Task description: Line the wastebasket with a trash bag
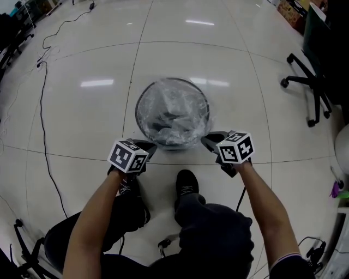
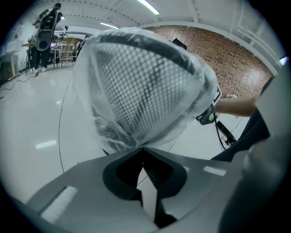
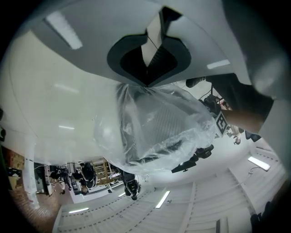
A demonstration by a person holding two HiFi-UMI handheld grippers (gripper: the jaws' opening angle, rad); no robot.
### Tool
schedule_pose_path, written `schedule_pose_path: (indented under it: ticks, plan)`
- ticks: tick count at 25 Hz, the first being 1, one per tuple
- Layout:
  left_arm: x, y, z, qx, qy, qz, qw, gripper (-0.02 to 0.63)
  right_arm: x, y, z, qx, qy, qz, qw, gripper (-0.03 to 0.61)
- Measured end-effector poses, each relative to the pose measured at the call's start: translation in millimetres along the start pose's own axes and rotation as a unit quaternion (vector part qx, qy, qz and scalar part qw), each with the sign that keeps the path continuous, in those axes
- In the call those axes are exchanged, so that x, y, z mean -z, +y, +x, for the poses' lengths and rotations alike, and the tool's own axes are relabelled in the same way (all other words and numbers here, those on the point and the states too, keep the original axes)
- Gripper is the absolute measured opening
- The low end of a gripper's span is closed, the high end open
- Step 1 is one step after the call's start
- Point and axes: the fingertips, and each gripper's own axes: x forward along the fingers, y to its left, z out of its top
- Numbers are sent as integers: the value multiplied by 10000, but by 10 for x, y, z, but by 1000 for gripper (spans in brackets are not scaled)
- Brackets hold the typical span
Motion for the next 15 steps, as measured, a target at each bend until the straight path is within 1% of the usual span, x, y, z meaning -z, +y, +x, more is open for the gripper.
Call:
schedule_pose_path:
  ticks: [9,15]
  plan:
    - [213,96,149,35,115,-240,9996,13,208,-56,199,-72,138,208,9997,3]
    - [270,90,148,104,221,-217,9995,16,244,-47,199,-112,121,269,9995,13]
